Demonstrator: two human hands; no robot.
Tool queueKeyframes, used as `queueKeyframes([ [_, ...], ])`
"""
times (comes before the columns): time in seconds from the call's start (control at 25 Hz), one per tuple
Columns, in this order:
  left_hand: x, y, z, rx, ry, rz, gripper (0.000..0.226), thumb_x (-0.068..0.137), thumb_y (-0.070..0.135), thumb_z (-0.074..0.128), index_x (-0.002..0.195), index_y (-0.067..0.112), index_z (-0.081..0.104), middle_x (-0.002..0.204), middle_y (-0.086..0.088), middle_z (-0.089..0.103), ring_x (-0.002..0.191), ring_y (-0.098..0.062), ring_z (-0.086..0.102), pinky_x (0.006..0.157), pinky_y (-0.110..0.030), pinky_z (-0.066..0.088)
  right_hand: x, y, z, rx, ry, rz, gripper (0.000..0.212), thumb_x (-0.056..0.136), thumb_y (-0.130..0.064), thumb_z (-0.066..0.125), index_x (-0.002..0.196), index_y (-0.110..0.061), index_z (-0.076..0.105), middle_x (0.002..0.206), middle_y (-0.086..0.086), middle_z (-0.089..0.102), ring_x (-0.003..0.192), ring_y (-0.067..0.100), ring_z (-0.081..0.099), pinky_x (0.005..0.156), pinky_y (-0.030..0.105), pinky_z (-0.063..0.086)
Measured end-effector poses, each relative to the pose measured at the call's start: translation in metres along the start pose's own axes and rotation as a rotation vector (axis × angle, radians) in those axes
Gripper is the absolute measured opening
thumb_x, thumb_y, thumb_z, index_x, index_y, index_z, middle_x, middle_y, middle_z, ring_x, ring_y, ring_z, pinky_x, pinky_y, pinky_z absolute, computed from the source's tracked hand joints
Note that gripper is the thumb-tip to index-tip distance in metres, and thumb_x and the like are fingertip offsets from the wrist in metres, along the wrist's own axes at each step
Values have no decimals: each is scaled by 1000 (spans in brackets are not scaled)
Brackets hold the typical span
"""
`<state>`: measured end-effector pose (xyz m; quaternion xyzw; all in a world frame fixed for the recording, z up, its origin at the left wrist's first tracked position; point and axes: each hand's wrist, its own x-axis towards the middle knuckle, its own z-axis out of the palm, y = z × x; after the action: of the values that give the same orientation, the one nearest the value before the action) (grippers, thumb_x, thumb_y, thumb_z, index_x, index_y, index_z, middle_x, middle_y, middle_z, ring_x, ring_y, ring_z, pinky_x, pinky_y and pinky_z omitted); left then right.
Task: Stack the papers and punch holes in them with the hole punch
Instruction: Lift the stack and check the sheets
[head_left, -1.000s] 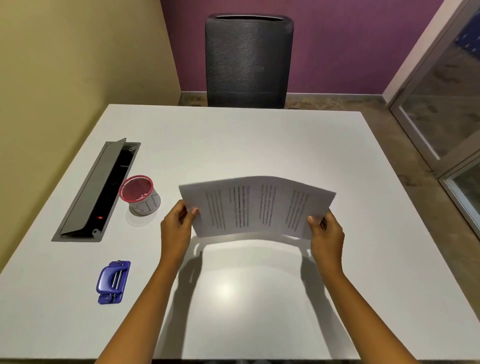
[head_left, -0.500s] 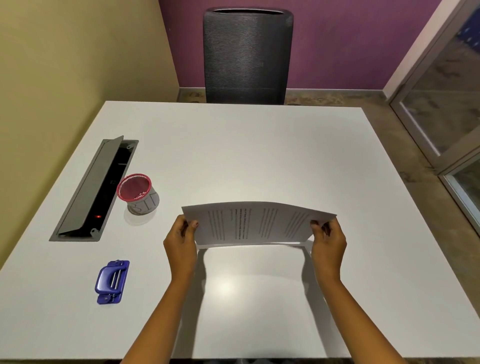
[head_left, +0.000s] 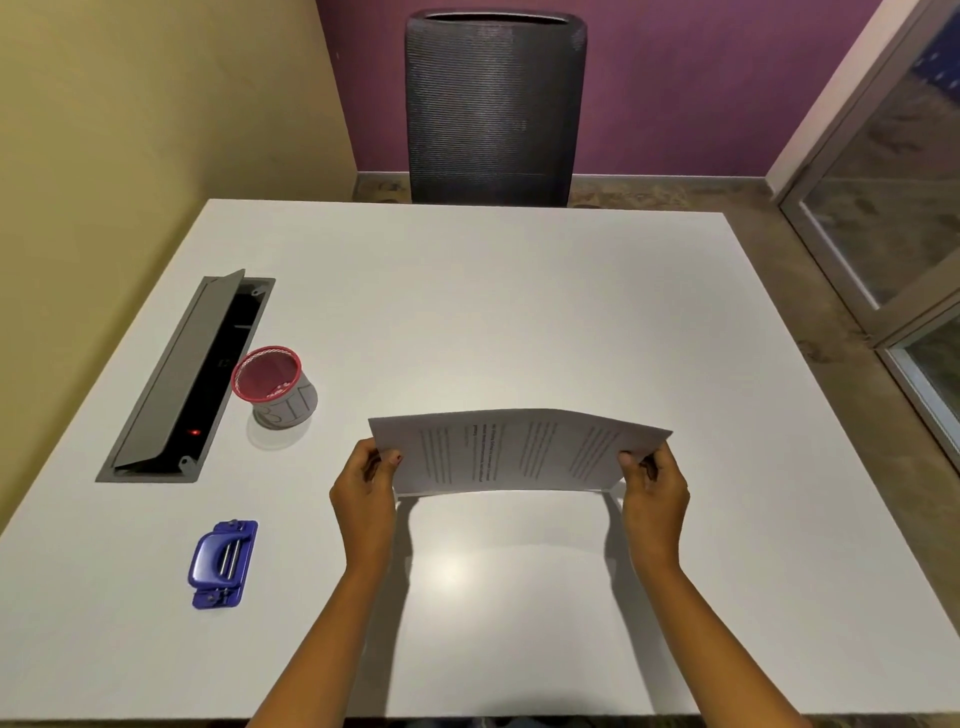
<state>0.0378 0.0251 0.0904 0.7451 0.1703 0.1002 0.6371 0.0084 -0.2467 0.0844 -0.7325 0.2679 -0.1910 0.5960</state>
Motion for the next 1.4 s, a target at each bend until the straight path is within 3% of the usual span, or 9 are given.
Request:
queueKeyframes([
  [0.48, -13, -7, -2, 8, -2, -39, 32, 92, 5, 58, 80, 34, 63, 80, 18, 69, 77, 0, 60, 66, -10, 47, -8, 7, -4, -4, -18, 28, 11, 92, -5, 56, 91, -15, 60, 88, -2, 65, 82, 13, 58, 72, 20, 45],
  [0.64, -12, -5, -3, 17, 58, -70, 30, 89, 9, 61, 75, 35, 65, 73, 18, 70, 65, 2, 63, 54, -12, 47, -7, -2, -6, 5, -27, 2, 21, 92, -8, 57, 87, -28, 58, 87, -9, 65, 77, 1, 58, 66, 8, 45],
  [0.76, -9, 0, -2, 3, 148, -109, 26, 87, 7, 64, 73, 29, 66, 68, 13, 69, 57, 5, 63, 49, -5, 44, -5, -10, -5, 35, -27, 52, 17, 91, -13, 61, 105, -23, 60, 100, -6, 66, 91, 3, 62, 67, 5, 48],
  [0.88, -7, 0, -2, -8, 231, -153, 16, 88, 8, 65, 77, 20, 67, 75, 7, 70, 55, 7, 63, 48, -2, 43, -9, -12, -2, 20, 5, 175, 38, 88, -19, 66, 124, -18, 54, 119, -4, 59, 107, 11, 57, 83, 13, 47],
  [0.96, -5, -3, -3, -31, 310, -209, 9, 88, 9, 65, 83, 15, 68, 78, 7, 70, 57, 5, 64, 50, -3, 44, -20, -11, 1, 59, 35, 288, 45, 87, -22, 67, 129, -17, 50, 125, -2, 54, 112, 13, 52, 84, 16, 45],
  [1.04, -4, -8, -2, -99, 377, -328, 11, 88, 9, 66, 79, 16, 67, 75, 7, 68, 62, -5, 62, 58, -12, 47, -35, -9, 8, 155, 6, 389, 41, 87, -24, 67, 124, -19, 51, 123, -2, 55, 109, 13, 54, 74, 12, 45],
  [1.2, -17, -15, 8, -213, 397, -541, 31, 87, 8, 68, 61, 23, 59, 69, 6, 64, 69, -20, 58, 73, -27, 49, -64, -8, 28, 290, -173, 491, 30, 86, -27, 68, 114, -22, 60, 117, -1, 65, 106, 12, 63, 85, 22, 50],
  [1.28, -27, -16, 14, -263, 379, -602, 28, 87, 7, 67, 64, 21, 61, 72, 5, 65, 69, -19, 60, 68, -25, 50, -72, -9, 38, 334, -223, 475, 24, 86, -27, 68, 110, -25, 62, 114, -3, 69, 101, 6, 66, 80, 15, 50],
  [1.4, -41, -14, 23, -376, 369, -688, 23, 88, 3, 65, 69, 15, 62, 74, 4, 65, 69, -15, 60, 56, -18, 49, -75, -9, 49, 277, -222, 417, 14, 89, -25, 65, 102, -30, 65, 104, -12, 73, 99, 7, 68, 88, 27, 51],
])
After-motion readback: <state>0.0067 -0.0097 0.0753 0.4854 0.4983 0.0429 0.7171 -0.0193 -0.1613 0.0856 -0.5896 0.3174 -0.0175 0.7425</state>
